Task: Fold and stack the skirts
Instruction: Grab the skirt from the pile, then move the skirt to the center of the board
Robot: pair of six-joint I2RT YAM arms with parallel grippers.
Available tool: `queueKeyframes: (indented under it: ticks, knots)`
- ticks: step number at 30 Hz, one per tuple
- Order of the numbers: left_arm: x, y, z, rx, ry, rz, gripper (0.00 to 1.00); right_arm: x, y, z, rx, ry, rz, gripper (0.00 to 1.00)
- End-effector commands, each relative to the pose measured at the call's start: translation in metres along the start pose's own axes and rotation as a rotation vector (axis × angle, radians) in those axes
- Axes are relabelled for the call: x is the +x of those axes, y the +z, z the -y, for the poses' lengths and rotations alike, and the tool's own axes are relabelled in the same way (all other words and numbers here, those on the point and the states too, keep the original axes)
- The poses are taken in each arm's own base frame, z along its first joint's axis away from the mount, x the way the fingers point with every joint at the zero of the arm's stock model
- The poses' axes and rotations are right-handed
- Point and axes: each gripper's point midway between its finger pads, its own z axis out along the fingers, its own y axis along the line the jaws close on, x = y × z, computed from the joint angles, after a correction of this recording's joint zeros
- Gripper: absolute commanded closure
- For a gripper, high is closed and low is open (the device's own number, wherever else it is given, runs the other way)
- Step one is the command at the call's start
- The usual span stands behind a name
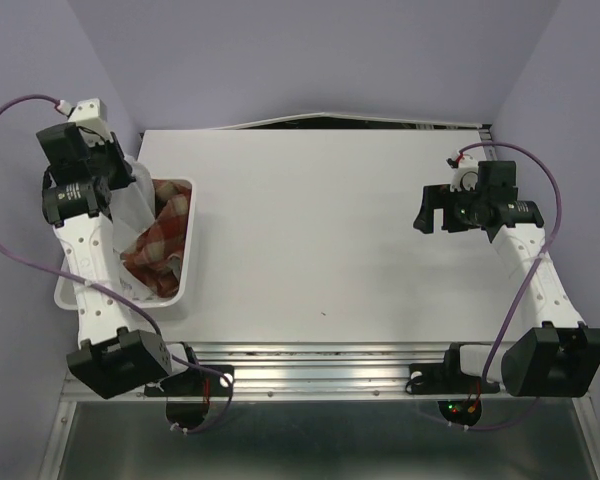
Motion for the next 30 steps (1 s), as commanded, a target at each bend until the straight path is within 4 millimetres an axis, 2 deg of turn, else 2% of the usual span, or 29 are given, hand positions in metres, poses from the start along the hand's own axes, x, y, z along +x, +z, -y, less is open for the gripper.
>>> queueKeyframes:
  ticks: [1, 5, 8, 9, 11, 12, 14, 15, 20, 21, 24, 26, 27, 30]
  knots:
    - [-0.089, -0.078, 0.015, -0.029, 0.101, 0.317, 1.00, -0.018, -0.008, -0.005, -0.012, -0.016, 0.056, 0.00]
    - [-0.134, -0.132, 0.029, -0.033, 0.123, 0.495, 1.00, -0.021, -0.010, -0.007, -0.020, -0.018, 0.065, 0.00]
    - [-0.156, -0.157, 0.042, 0.002, 0.134, 0.598, 1.00, -0.022, -0.011, -0.007, -0.019, -0.020, 0.069, 0.00]
    - [-0.168, -0.174, 0.053, 0.044, 0.140, 0.667, 1.00, -0.022, -0.012, -0.007, -0.018, -0.022, 0.074, 0.00]
    - [-0.178, -0.189, 0.070, 0.120, 0.149, 0.727, 1.00, -0.022, -0.012, -0.008, -0.021, -0.022, 0.075, 0.00]
    - [-0.184, -0.199, 0.089, 0.216, 0.188, 0.764, 1.00, -0.023, -0.012, -0.008, -0.023, -0.020, 0.078, 0.00]
    - [-0.189, -0.211, 0.114, 0.355, 0.197, 0.783, 1.00, -0.025, -0.013, -0.009, -0.026, -0.020, 0.081, 0.00]
    - [-0.190, -0.221, 0.135, 0.477, 0.246, 0.797, 1.00, -0.025, -0.013, -0.010, -0.031, -0.018, 0.078, 0.00]
    - [-0.180, -0.237, 0.195, 0.794, 0.287, 0.766, 1.00, -0.029, -0.015, -0.013, -0.046, -0.019, 0.080, 0.00]
    - [-0.172, -0.240, 0.213, 0.869, 0.308, 0.751, 1.00, -0.031, -0.015, -0.014, -0.049, -0.019, 0.083, 0.00]
    - [-0.156, -0.228, 0.238, 0.973, 0.302, 0.684, 1.00, -0.030, -0.012, -0.015, -0.062, -0.014, 0.072, 0.00]
    - [-0.134, -0.217, 0.263, 1.070, 0.301, 0.609, 1.00, -0.032, -0.013, -0.016, -0.066, -0.016, 0.072, 0.00]
    - [-0.121, -0.201, 0.268, 1.070, 0.305, 0.568, 1.00, -0.032, -0.013, -0.016, -0.068, -0.016, 0.070, 0.00]
    - [-0.085, -0.185, 0.302, 1.130, 0.336, 0.486, 1.00, -0.030, -0.011, -0.015, -0.068, -0.016, 0.061, 0.00]
